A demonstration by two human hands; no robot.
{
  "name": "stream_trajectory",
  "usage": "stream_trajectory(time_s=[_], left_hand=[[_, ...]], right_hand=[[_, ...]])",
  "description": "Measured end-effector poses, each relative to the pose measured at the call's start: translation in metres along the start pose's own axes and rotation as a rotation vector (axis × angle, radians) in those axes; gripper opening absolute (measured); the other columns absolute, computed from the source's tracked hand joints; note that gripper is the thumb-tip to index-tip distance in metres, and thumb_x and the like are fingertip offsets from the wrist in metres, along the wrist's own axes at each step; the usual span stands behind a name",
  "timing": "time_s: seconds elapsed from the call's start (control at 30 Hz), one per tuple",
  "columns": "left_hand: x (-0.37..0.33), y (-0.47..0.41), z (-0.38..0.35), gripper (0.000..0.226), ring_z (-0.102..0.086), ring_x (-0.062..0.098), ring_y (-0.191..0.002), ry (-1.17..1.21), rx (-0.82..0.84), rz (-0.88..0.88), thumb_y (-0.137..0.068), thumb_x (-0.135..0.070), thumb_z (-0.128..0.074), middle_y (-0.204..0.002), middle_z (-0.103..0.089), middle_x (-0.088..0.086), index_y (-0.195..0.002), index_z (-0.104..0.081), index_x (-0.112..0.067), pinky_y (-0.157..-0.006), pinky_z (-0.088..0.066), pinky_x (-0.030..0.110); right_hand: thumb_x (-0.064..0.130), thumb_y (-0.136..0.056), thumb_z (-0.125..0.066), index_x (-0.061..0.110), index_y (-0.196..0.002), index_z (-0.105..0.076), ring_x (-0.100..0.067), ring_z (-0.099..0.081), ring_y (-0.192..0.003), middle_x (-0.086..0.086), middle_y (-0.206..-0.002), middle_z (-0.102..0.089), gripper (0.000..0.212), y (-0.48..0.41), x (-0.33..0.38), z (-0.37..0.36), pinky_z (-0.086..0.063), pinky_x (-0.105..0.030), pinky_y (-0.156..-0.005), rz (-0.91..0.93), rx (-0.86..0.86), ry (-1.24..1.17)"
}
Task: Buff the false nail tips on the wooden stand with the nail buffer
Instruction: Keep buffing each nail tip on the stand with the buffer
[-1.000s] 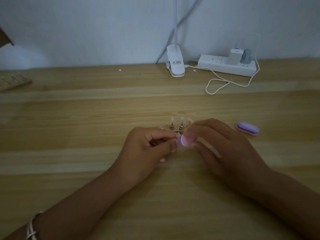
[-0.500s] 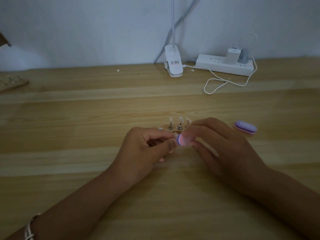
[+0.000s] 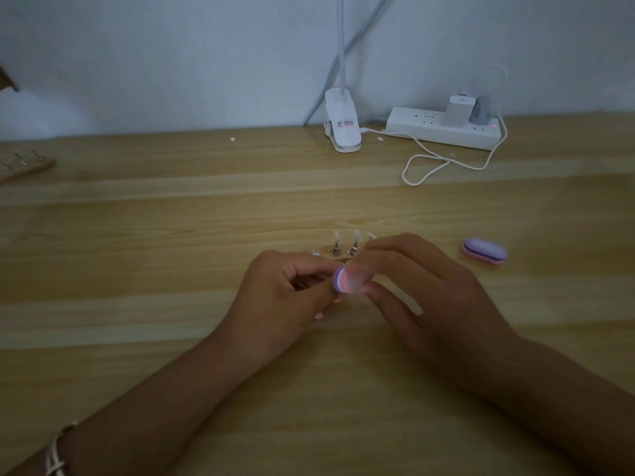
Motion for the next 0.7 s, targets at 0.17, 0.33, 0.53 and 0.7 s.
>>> stream_trajectory(time_s=[0.17, 0.33, 0.53, 0.7], left_hand=[[0.003, 0.000, 0.001, 0.011, -0.061, 0.008, -0.061, 0.013, -0.038, 0.028, -0.080, -0.018, -0.071, -0.064, -0.070, 0.001, -0.089, -0.078, -0.014, -0.051, -0.051, 0.022], [0.000, 0.000, 0.000, 0.010, -0.060, 0.006, -0.059, -0.001, -0.001, 0.003, -0.079, -0.024, -0.075, -0.065, -0.069, 0.001, -0.088, -0.078, -0.018, -0.051, -0.050, 0.020], [0.003, -0.001, 0.001, 0.010, -0.061, 0.007, -0.061, 0.006, -0.013, 0.028, -0.081, -0.022, -0.074, -0.066, -0.070, 0.002, -0.089, -0.079, -0.019, -0.051, -0.051, 0.020], [0.003, -0.001, 0.001, 0.007, -0.062, 0.005, -0.060, -0.014, -0.008, 0.011, -0.082, -0.016, -0.074, -0.066, -0.071, 0.001, -0.088, -0.078, -0.018, -0.051, -0.051, 0.019]], right_hand=[[-0.007, -0.091, -0.066, 0.007, -0.100, -0.070, -0.019, -0.064, -0.096, -0.001, -0.103, -0.065, 0.017, 0.001, -0.014, 0.009, -0.047, -0.024, -0.088, -0.069, 0.008, -0.005], [0.002, -0.097, -0.060, 0.007, -0.103, -0.071, -0.022, -0.064, -0.097, -0.004, -0.105, -0.066, 0.013, 0.000, -0.001, 0.000, -0.050, -0.033, -0.085, -0.007, 0.030, -0.030], [-0.003, -0.092, -0.063, 0.007, -0.101, -0.070, -0.020, -0.064, -0.097, -0.002, -0.103, -0.065, 0.015, -0.001, -0.009, 0.004, -0.050, -0.033, -0.085, -0.055, 0.026, -0.053], [-0.005, -0.093, -0.064, 0.007, -0.101, -0.070, -0.019, -0.064, -0.097, -0.003, -0.104, -0.067, 0.016, 0.000, -0.009, 0.004, -0.049, -0.027, -0.087, -0.048, 0.054, -0.010]])
Point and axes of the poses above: each hand's wrist, its own y-axis away from the middle knuckle, its own z-axis out of the back of the hand, x = y × z, the point moved 6 cm from there along -y, towards the middle knuckle
